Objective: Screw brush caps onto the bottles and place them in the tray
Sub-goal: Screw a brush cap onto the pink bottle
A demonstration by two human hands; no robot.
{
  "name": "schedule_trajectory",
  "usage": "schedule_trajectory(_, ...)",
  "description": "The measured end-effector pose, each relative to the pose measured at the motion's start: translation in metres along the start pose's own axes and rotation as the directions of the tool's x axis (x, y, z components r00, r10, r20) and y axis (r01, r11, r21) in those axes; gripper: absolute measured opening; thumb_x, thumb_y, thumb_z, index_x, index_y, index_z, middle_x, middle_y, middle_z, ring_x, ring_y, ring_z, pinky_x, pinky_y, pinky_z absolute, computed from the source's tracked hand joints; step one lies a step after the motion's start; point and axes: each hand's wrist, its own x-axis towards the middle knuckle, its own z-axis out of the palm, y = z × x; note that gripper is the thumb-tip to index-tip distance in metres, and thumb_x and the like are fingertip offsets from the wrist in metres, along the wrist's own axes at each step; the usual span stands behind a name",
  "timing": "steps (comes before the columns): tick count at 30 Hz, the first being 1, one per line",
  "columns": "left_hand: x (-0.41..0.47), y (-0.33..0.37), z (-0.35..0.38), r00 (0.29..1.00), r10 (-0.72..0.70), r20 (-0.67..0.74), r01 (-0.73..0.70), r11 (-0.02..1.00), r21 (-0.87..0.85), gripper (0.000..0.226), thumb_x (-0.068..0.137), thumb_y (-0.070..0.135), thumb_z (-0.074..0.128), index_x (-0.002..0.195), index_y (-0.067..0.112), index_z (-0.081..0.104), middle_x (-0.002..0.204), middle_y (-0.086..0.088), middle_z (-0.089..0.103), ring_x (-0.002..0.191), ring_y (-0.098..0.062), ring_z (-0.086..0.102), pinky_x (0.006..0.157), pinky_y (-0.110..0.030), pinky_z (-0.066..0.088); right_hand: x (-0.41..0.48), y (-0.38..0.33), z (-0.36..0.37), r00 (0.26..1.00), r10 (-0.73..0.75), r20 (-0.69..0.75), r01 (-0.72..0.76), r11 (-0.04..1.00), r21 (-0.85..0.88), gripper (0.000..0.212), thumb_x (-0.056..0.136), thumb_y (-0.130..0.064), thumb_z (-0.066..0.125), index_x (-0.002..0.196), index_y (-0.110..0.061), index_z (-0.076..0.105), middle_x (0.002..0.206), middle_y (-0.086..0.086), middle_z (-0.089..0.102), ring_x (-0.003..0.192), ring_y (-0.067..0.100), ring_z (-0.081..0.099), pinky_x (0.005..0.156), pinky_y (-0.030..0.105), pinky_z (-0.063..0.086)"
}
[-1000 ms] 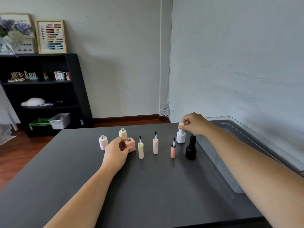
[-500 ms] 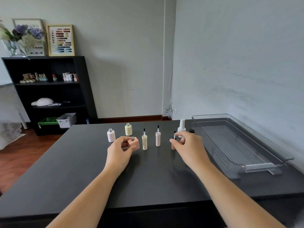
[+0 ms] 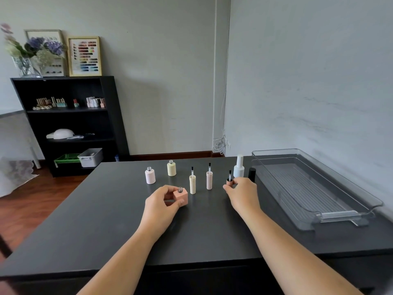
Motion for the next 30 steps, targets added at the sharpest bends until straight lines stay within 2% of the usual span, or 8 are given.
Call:
schedule_trajectory(5,0.0,0.0,0.0,1.0,0.013,-0.005,-0.013,1.0,-0.003,0.026,0.081,0.013,0.072,0.097,0.03,0.064,0.095,0.01,0.065,0.088,-0.007,0.062,0.069,-0.013,0.043,-0.01,0.001,-0.003,0.993,-0.105,0.054,0.096,0.985,0.146,0.013,0.085,-0.018,0.065,0.079,-0.007,0.067,0.072,0.005,0.068,0.071,0.018,0.062,0.059,0.019,0.043)
schedule_trajectory(9,-0.003,0.006,-0.001,0.998,0.059,-0.011,-0.059,0.998,-0.031,0.029,0.08,0.011,0.072,0.093,0.035,0.061,0.1,0.011,0.063,0.09,-0.006,0.062,0.069,-0.009,0.043,-0.028,-0.004,-0.004,0.965,-0.251,0.076,0.227,0.945,0.235,0.016,0.088,-0.023,0.062,0.074,-0.016,0.065,0.081,0.0,0.066,0.067,0.002,0.057,0.062,0.005,0.039)
schedule_trajectory(11,-0.007,0.008,0.0,0.997,0.076,-0.018,-0.077,0.996,-0.053,0.031,0.081,0.01,0.071,0.095,0.035,0.06,0.105,0.009,0.062,0.093,-0.009,0.063,0.074,-0.012,0.045,-0.037,-0.006,-0.004,0.951,-0.274,0.146,0.224,0.931,0.289,0.018,0.093,-0.027,0.054,0.078,-0.019,0.059,0.079,-0.004,0.064,0.067,-0.001,0.057,0.064,0.008,0.042)
schedule_trajectory(15,-0.015,0.012,0.003,0.991,0.13,-0.044,-0.132,0.99,-0.045,0.035,0.08,0.012,0.072,0.093,0.042,0.059,0.103,0.013,0.061,0.092,-0.002,0.06,0.077,-0.012,0.044,-0.053,-0.007,-0.002,0.903,-0.309,0.3,0.154,0.883,0.444,0.022,0.098,-0.037,0.04,0.087,-0.025,0.054,0.066,-0.003,0.061,0.06,0.014,0.062,0.054,0.021,0.048)
schedule_trajectory(20,-0.016,0.012,0.005,0.993,0.114,-0.029,-0.114,0.993,-0.008,0.031,0.08,0.012,0.072,0.095,0.037,0.063,0.102,0.01,0.062,0.091,-0.003,0.061,0.083,-0.017,0.045,-0.053,-0.001,-0.002,0.908,-0.341,0.244,0.224,0.886,0.405,0.024,0.099,-0.034,0.039,0.104,-0.033,0.062,0.058,-0.016,0.05,0.055,0.003,0.044,0.056,0.016,0.039)
schedule_trajectory(22,-0.016,0.011,0.005,0.993,0.111,-0.034,-0.11,0.994,0.004,0.029,0.078,0.013,0.074,0.094,0.036,0.063,0.1,0.01,0.065,0.09,-0.003,0.061,0.083,-0.017,0.046,-0.055,-0.001,-0.004,0.903,-0.378,0.205,0.278,0.876,0.393,0.021,0.099,-0.029,0.043,0.104,-0.03,0.064,0.073,-0.027,0.063,0.068,-0.005,0.056,0.065,0.006,0.039)
schedule_trajectory(24,-0.015,0.009,0.006,0.994,0.096,-0.042,-0.096,0.995,0.006,0.027,0.078,0.014,0.074,0.096,0.03,0.065,0.098,0.01,0.067,0.091,-0.003,0.062,0.082,-0.017,0.047,-0.057,-0.002,-0.006,0.907,-0.389,0.163,0.296,0.862,0.412,0.018,0.096,-0.024,0.049,0.101,-0.027,0.067,0.09,-0.024,0.071,0.081,-0.013,0.058,0.072,0.002,0.039)
schedule_trajectory(30,-0.017,0.009,0.006,0.986,0.159,-0.041,-0.157,0.987,0.036,0.023,0.079,0.013,0.072,0.092,0.031,0.068,0.088,0.015,0.069,0.087,0.004,0.061,0.074,-0.005,0.04,-0.056,0.001,-0.008,0.935,-0.343,0.095,0.223,0.772,0.595,0.005,0.088,-0.019,0.064,0.086,-0.023,0.061,0.088,-0.012,0.077,0.077,-0.001,0.064,0.073,0.02,0.049)
